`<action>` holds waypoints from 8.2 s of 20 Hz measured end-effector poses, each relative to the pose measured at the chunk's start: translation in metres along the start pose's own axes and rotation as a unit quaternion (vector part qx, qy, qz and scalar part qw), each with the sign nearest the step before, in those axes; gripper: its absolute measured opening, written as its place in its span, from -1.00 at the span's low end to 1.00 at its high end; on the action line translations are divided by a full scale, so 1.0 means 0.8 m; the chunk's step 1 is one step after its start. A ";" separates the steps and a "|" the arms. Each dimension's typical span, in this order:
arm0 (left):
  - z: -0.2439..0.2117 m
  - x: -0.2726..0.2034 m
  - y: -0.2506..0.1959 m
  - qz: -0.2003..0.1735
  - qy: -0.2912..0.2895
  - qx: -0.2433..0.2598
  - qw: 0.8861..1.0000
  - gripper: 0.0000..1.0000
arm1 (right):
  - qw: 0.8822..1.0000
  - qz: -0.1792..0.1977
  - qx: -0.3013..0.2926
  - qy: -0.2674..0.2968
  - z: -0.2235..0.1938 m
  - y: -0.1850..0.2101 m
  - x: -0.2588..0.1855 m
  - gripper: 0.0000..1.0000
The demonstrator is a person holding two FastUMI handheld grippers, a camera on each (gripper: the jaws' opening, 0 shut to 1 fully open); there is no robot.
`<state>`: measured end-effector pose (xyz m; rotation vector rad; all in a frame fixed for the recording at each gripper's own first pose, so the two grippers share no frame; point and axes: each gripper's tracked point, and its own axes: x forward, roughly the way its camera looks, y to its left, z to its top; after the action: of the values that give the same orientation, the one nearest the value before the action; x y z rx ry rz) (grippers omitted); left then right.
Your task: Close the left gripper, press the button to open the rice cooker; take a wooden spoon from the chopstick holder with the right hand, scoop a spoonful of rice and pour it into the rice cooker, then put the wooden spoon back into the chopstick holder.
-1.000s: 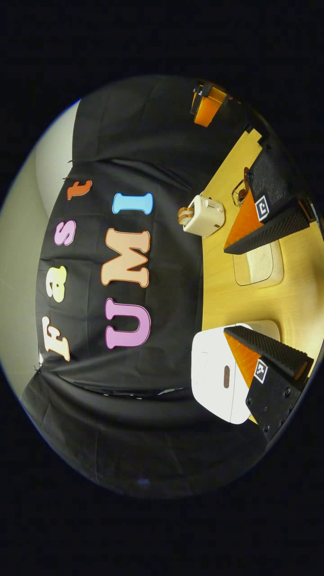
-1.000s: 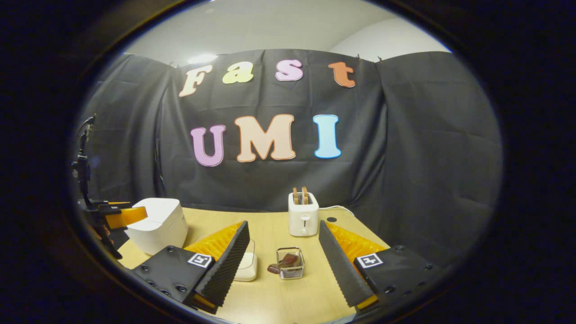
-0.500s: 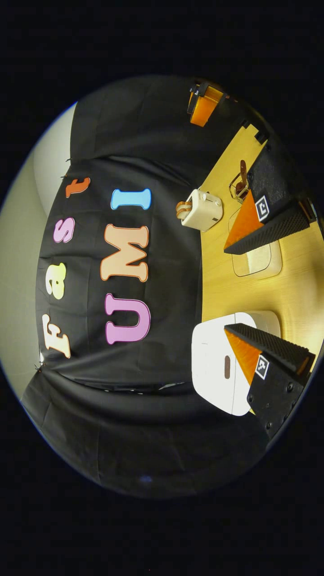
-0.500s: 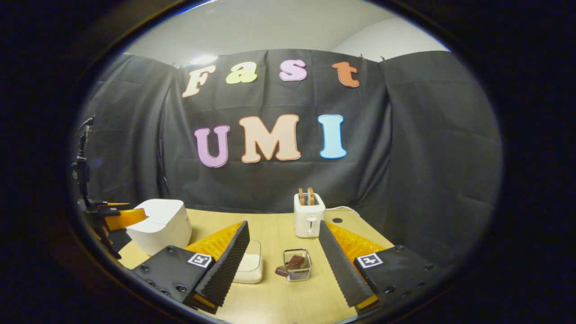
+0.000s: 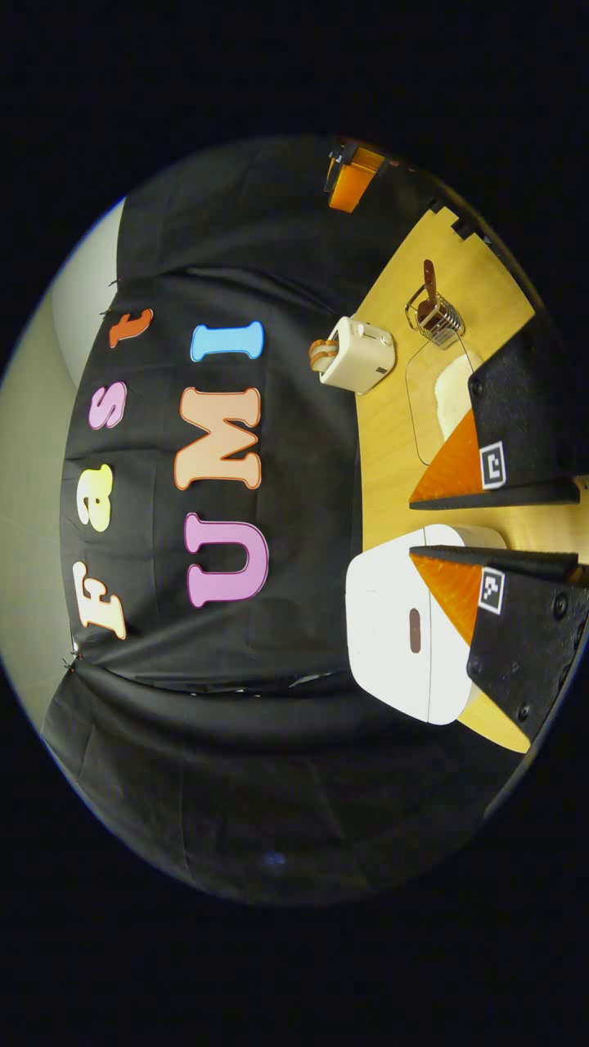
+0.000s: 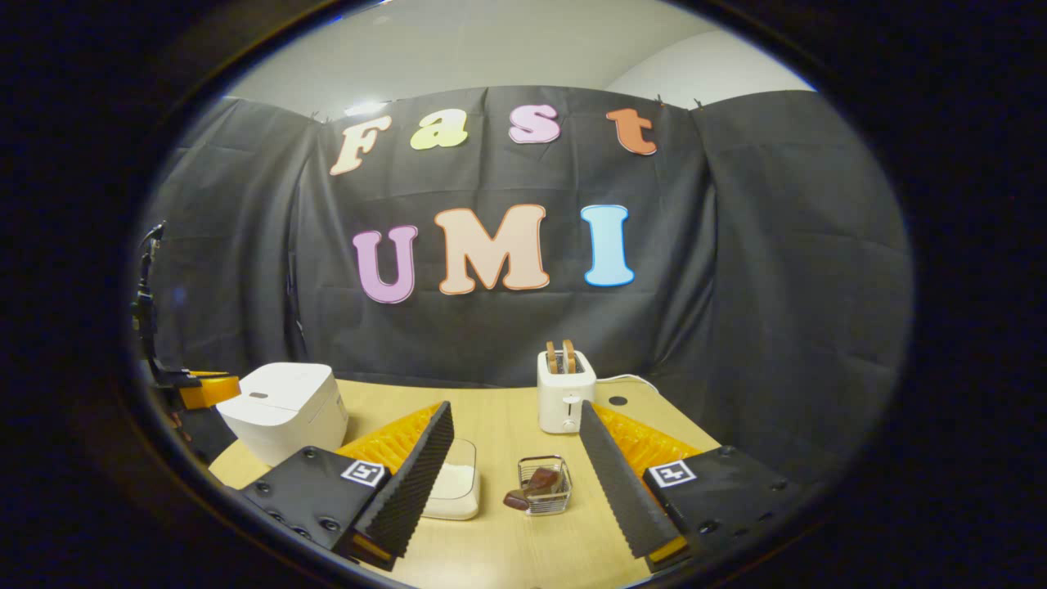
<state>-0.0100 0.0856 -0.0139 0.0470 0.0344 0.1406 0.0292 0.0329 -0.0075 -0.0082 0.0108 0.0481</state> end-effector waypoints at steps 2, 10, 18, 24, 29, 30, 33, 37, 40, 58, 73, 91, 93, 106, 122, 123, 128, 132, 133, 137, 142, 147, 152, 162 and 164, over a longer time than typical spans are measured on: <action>-0.003 0.006 0.015 0.012 0.005 -0.004 1.000 -0.80 | 1.000 -0.001 -0.001 0.002 -0.001 0.000 0.002 0.90; -0.012 0.036 0.078 0.041 0.021 -0.011 0.999 -1.00 | 1.000 -0.024 -0.005 0.009 -0.007 -0.012 0.006 0.90; -0.051 0.099 0.125 0.063 0.065 -0.017 0.996 -1.00 | 0.998 -0.056 -0.007 0.023 -0.018 -0.028 0.000 0.98; -0.070 0.122 0.142 0.066 0.090 -0.010 0.994 -1.00 | 0.996 -0.077 -0.008 0.032 -0.025 -0.039 -0.004 0.90; -0.072 0.124 0.143 0.070 0.092 -0.009 0.993 -0.99 | 0.997 -0.074 -0.004 0.033 -0.024 -0.035 0.005 0.92; -0.072 0.123 0.142 0.071 0.091 -0.013 0.993 -1.00 | 0.997 -0.071 -0.004 0.033 -0.025 -0.033 0.006 0.92; -0.065 0.125 0.141 0.076 0.082 -0.015 0.994 -1.00 | 0.998 -0.061 -0.006 0.032 -0.023 -0.027 0.012 0.94; -0.027 0.122 0.144 0.091 0.044 0.026 0.994 -1.00 | 0.998 -0.057 -0.005 0.033 -0.025 -0.032 0.013 0.95; 0.004 0.124 0.148 0.102 0.017 0.029 0.994 -1.00 | 0.998 -0.056 0.001 0.034 -0.028 -0.036 0.015 0.96; 0.111 0.086 0.120 0.111 -0.071 -0.018 0.991 -1.00 | 0.999 -0.011 0.012 0.051 -0.066 -0.045 0.043 1.00; 0.065 0.053 0.151 0.092 -0.031 -0.016 0.995 0.90 | 0.999 -0.031 -0.002 0.044 -0.196 -0.001 0.072 0.92; 0.016 0.101 0.082 -0.036 0.011 -0.022 0.999 0.90 | 0.993 -0.089 0.026 -0.071 -0.231 -0.014 0.151 0.29; 0.016 0.102 0.080 -0.039 0.012 -0.024 0.999 0.90 | 0.991 -0.102 0.015 -0.081 -0.224 -0.023 0.153 0.04; 0.016 0.092 0.098 -0.017 0.009 -0.044 0.999 0.91 | 0.995 -0.076 0.056 -0.039 -0.189 -0.040 0.202 -0.39; 0.029 0.066 0.112 0.017 -0.004 -0.066 0.998 0.89 | 0.999 0.000 0.048 0.001 -0.087 -0.023 0.217 -0.52; 0.031 0.064 0.113 0.018 -0.007 -0.065 0.998 0.88 | 0.999 0.010 0.043 0.000 -0.071 -0.015 0.214 -0.51; 0.032 0.057 0.116 0.018 -0.015 -0.090 0.996 0.87 | 0.995 0.091 0.039 -0.004 -0.031 0.076 0.206 -0.50; 0.032 0.045 0.129 0.022 -0.022 -0.106 0.994 0.88 | 0.987 0.148 0.050 0.020 -0.063 0.163 0.214 -0.53; 0.030 0.042 0.136 0.029 -0.022 -0.104 0.994 0.88 | 0.987 0.155 0.048 0.024 -0.074 0.179 0.217 -0.53; 0.027 0.025 0.166 0.057 -0.021 -0.082 0.995 0.87 | 0.985 0.167 -0.005 0.052 -0.138 0.227 0.231 -0.55; 0.024 0.012 0.187 0.074 -0.027 -0.067 0.995 0.89 | 0.981 0.166 -0.050 0.091 -0.209 0.254 0.238 -0.50; 0.019 0.012 0.195 0.074 -0.025 -0.063 0.995 0.89 | 0.980 0.174 -0.042 0.087 -0.211 0.273 0.243 -0.50; 0.016 0.014 0.197 0.069 -0.022 -0.061 0.995 0.89 | 0.975 0.195 0.012 0.109 -0.214 0.298 0.232 -0.50; 0.003 0.010 0.194 0.065 -0.012 -0.055 0.996 0.89 | 0.956 0.188 0.170 0.144 -0.183 0.275 0.227 -0.53; 0.004 0.010 0.192 0.064 -0.012 -0.055 0.996 0.89 | 0.955 0.180 0.189 0.138 -0.169 0.261 0.227 -0.53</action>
<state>-0.0237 0.2388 -0.0036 -0.0596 -0.0009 0.2699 0.1990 0.2494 -0.1464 0.3704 0.3021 0.4104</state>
